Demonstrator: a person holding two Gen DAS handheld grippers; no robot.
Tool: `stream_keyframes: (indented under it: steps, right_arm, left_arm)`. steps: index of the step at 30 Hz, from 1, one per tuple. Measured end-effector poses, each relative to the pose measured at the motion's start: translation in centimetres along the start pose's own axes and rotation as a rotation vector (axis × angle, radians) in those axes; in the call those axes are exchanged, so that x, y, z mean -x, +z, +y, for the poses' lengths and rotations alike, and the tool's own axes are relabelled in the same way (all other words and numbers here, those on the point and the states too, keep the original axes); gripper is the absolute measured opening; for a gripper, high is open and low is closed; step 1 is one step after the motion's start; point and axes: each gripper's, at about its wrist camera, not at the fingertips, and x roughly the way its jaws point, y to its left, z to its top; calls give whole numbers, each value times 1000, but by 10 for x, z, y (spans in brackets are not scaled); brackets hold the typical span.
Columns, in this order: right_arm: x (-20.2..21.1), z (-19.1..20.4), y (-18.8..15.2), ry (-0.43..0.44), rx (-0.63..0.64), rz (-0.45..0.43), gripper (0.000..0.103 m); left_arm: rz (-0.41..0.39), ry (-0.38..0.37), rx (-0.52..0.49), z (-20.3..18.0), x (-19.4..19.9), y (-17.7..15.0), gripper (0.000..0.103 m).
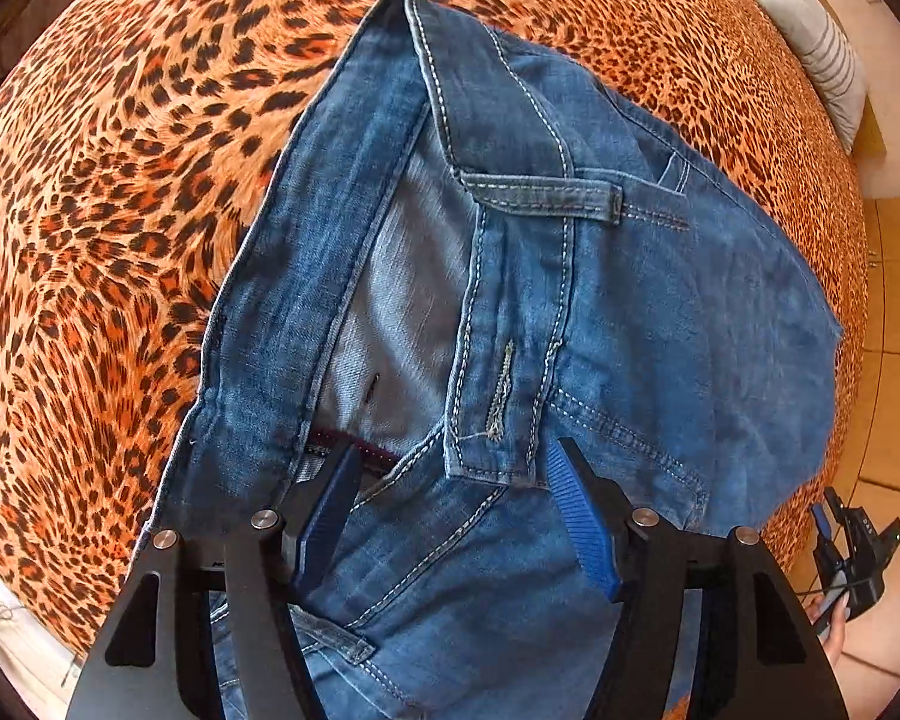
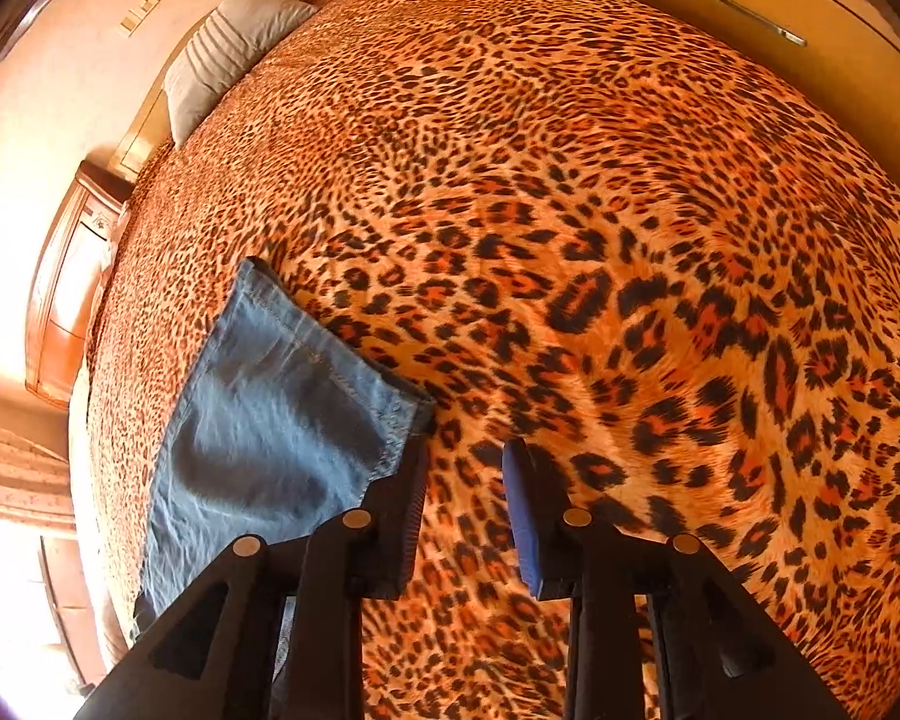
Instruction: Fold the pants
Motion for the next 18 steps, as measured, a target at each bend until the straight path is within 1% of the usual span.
stream_keyframes:
  steps: [1,2,3,4,5,8,11,12,15,17,18]
  right_arm:
    - [-2,4,0,-3,6,2,34]
    - [-3,6,0,-3,11,2,36]
    - [-5,8,1,0,13,5,37]
    - [-7,10,1,-2,15,5,37]
    - [-9,12,2,-3,15,2,37]
    - [-14,14,1,1,8,4,37]
    - [-13,12,0,3,5,10,37]
    - [-11,11,0,2,3,9,37]
    - [-3,9,2,-14,12,-7,37]
    - [1,10,6,-32,20,-11,37]
    - [3,10,10,-37,18,-14,37]
  left_arm:
    - [-8,-5,23,2,-2,2,61]
    - [-16,-26,44,2,-4,5,41]
    - [-8,-58,49,5,-2,2,25]
    - [15,-71,63,6,-5,6,13]
    - [12,-69,82,8,-7,10,13]
    - [-10,-42,77,14,-9,5,6]
    - [-44,54,42,24,-5,-10,6]
    - [-51,73,29,28,-4,-14,6]
    - [-38,102,15,37,-11,-20,6]
    - [-47,123,-2,39,-11,-25,7]
    - [-47,119,-19,44,-4,-37,7]
